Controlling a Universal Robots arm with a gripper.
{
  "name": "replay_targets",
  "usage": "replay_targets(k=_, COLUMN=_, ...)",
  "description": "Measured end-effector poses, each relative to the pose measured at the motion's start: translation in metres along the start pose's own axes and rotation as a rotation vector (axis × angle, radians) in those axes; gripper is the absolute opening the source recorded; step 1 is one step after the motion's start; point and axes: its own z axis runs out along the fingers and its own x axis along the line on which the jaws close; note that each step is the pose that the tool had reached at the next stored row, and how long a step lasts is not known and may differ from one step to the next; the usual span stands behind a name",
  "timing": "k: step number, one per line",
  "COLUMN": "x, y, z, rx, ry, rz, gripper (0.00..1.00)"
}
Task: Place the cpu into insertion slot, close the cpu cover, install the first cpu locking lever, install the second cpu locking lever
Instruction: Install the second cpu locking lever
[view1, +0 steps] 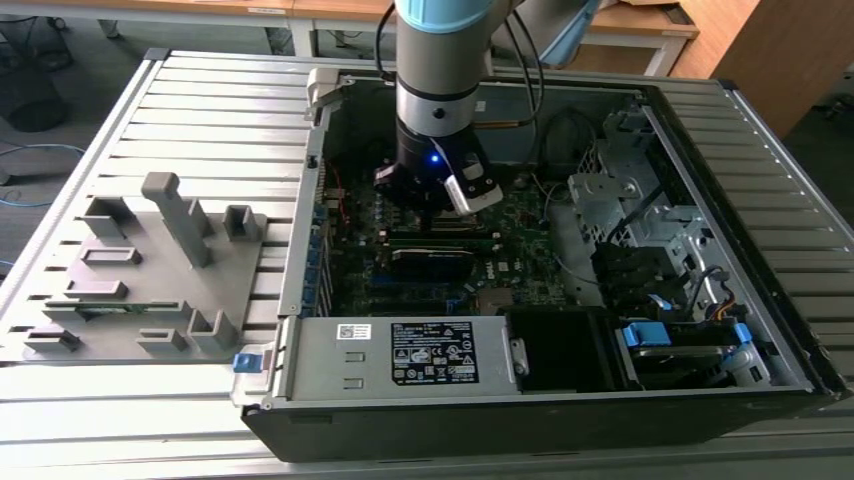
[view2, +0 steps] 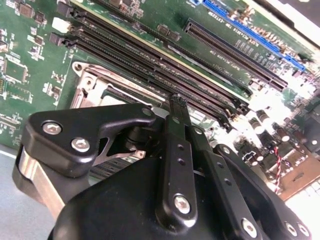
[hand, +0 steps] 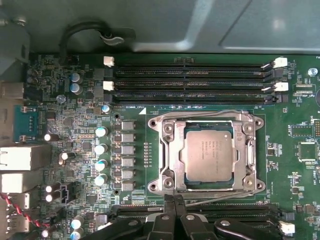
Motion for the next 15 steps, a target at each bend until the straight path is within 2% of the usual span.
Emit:
replay_targets(k=4, x=0.0020, y=-0.0006, z=0.0000, rx=-0.0001, ry=-0.0022, rz=0.000, gripper=0.11)
replay_targets(k=15, x=0.0069, y=-0.0013, z=0.0010, rx=-0.0012, ry=-0.0028, rz=0.000, gripper=0.11)
